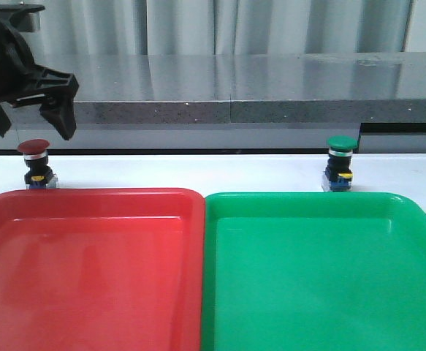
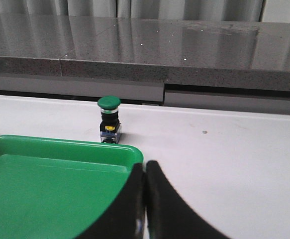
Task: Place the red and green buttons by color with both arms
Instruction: 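Lower the left gripper over the red-capped button and close on it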
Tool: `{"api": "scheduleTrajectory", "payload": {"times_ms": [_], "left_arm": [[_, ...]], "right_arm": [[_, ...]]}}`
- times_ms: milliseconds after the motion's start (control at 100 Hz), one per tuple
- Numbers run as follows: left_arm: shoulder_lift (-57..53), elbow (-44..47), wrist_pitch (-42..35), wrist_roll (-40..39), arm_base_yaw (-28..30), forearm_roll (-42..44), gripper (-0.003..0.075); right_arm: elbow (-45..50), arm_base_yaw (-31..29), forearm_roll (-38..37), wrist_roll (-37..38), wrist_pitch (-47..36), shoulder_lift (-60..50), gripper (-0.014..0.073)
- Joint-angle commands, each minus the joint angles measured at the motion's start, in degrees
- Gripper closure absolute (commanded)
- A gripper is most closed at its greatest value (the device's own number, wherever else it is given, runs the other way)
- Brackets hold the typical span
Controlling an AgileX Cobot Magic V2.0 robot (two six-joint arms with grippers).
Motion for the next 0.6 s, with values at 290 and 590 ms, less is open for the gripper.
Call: {"api": "scheduleTrajectory", "payload": {"times_ms": [290,590], "left_arm": [[1.4,-1.9,-5.6,-0.7,-0.1,0.2,0.0092],[1.5,-1.9,-5.7,-0.7,0.0,0.2,0.0201]], "right_arm": [[-0.8,-0.2,-0.5,-0.2,-4.5,-1.2,0.0661],[-0.8,-0.2,-0.5,-0.2,-4.5,-1.2,0.0661]]}}
